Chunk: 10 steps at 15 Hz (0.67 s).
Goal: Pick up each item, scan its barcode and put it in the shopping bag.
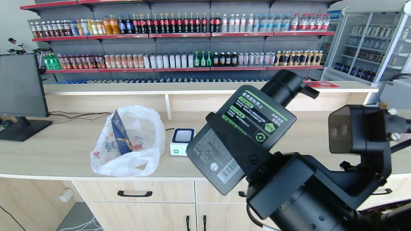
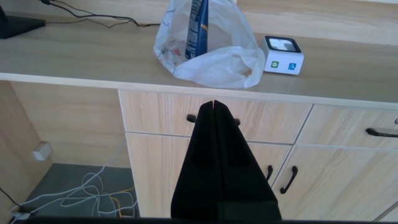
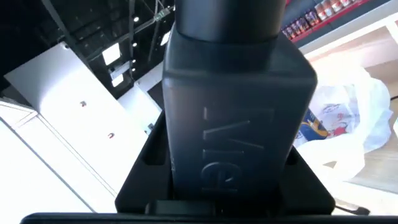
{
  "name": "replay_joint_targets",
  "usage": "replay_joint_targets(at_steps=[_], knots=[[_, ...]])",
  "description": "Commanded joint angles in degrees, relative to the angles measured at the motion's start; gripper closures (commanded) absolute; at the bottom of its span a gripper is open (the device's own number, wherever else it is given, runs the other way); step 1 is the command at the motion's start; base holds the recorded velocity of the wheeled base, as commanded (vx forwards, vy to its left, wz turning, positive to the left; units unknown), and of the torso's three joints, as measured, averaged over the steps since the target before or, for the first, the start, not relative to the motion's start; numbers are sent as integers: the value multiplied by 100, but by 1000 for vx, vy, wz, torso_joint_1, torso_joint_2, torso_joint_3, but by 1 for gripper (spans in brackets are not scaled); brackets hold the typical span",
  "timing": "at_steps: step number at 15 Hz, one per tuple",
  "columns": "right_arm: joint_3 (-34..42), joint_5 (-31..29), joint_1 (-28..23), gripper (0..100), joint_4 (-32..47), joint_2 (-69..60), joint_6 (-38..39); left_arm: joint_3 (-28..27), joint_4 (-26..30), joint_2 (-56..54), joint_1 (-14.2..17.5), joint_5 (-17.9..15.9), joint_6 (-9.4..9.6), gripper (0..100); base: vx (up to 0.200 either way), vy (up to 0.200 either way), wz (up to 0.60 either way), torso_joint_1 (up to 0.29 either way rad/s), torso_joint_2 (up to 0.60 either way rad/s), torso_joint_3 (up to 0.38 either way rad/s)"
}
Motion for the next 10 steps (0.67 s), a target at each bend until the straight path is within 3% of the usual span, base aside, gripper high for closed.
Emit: replay_joint_targets(at_steps=[1, 10], knots=[[-19, -21, 60, 100, -3, -171, 142, 0, 0, 0, -2, 0, -2, 100, 0, 0, 0, 0, 0, 0], [-63, -12, -37, 100, -3, -479, 291, 0, 0, 0, -2, 0, -11, 100, 0, 0, 0, 0, 0, 0]])
